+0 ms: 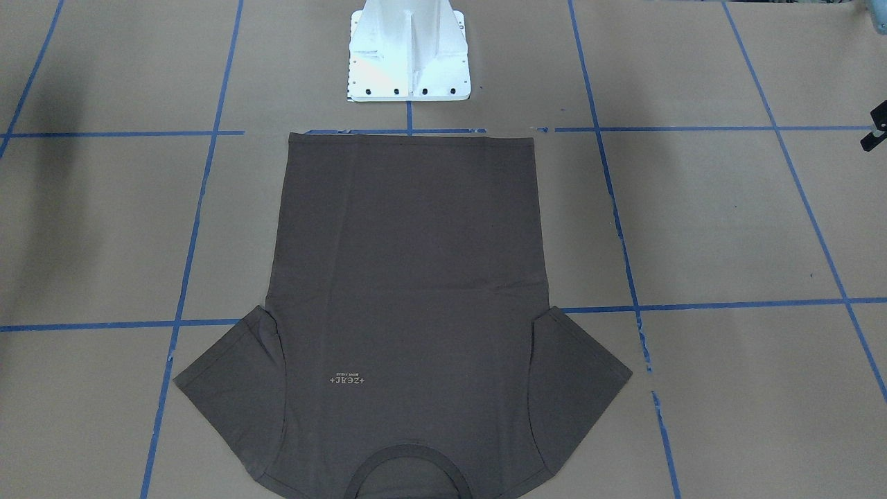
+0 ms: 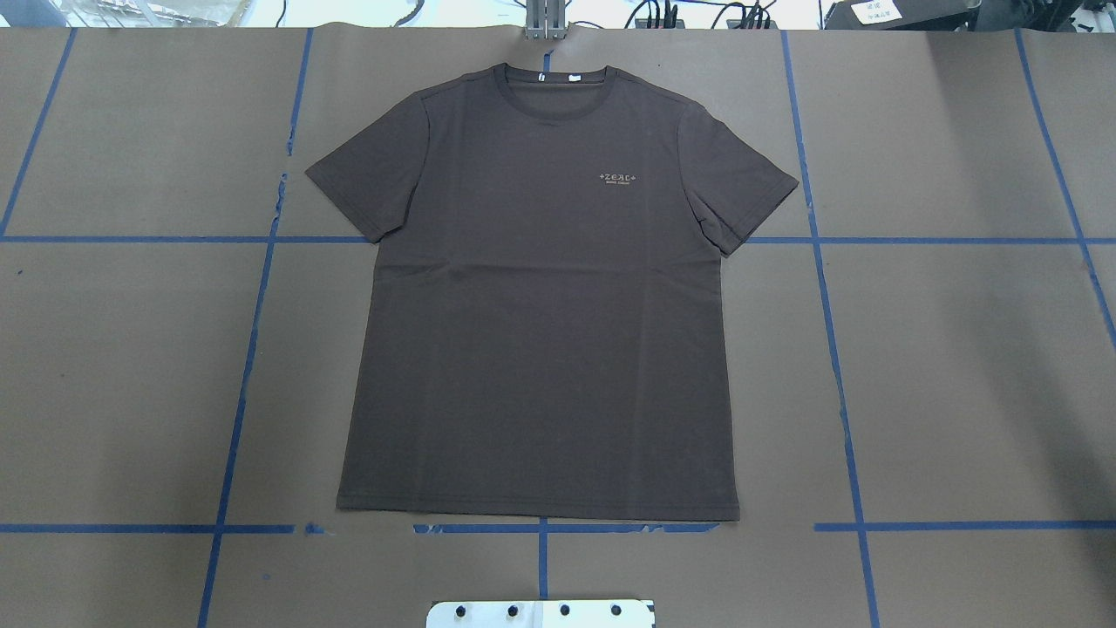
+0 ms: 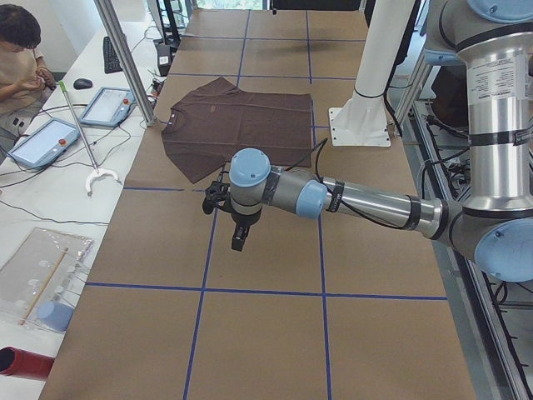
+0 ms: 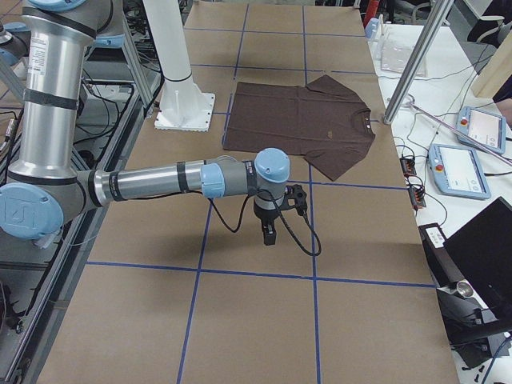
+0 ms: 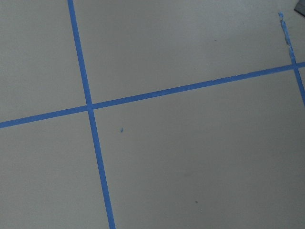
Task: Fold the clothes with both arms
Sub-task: 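Move the right gripper toward the sleeve nearest it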
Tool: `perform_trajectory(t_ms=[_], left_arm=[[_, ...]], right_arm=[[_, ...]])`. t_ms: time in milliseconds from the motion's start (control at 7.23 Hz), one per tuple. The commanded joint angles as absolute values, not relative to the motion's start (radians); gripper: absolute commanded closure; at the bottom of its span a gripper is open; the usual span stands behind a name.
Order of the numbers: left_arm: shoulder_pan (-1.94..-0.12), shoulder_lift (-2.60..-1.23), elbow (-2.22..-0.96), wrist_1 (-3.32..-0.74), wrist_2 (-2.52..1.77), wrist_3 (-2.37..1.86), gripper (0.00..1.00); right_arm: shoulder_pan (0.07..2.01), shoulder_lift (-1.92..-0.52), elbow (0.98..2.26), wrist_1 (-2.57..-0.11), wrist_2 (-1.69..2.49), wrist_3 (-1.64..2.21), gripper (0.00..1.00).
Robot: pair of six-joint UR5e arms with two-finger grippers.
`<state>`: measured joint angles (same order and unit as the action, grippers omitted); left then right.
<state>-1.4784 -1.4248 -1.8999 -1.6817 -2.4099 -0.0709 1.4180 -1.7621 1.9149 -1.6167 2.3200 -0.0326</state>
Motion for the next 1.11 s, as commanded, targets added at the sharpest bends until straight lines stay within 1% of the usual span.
perform_trajectory(t_ms=[0,277,415,553,692,968], left_arm=[[-1.482,-1.411,-1.894,-1.698,-2.407,-0.060,0.00],[-1.480,-1.405,-1.913,-1.698,-2.405,-0.069,0.00],[-1.482,-1.376,-1.931,-1.698,-2.417,-0.068,0.00],[-1.483,-1.365,-1.942,-1.698,-2.422,-0.071,0.00],[-1.483,-1.346,-1.951,-1.698,-2.433,-0.071,0.00],[-1.483,-1.329,-1.982,-1.704,-2.497,-0.069,0.00]], right_arm=[[1.427,-1.770,1.917,-1.644,2.309,-0.064,0.00],[1.425,-1.773,1.916,-1.641,2.322,-0.051,0.00],[1.421,-1.767,1.917,-1.635,2.377,-0.049,0.00],[1.378,-1.750,1.928,-1.631,2.408,0.003,0.00],[1.259,-1.670,1.919,-1.567,2.402,0.170,0.00],[1.059,-1.420,1.826,-1.458,2.318,0.669,0.00]])
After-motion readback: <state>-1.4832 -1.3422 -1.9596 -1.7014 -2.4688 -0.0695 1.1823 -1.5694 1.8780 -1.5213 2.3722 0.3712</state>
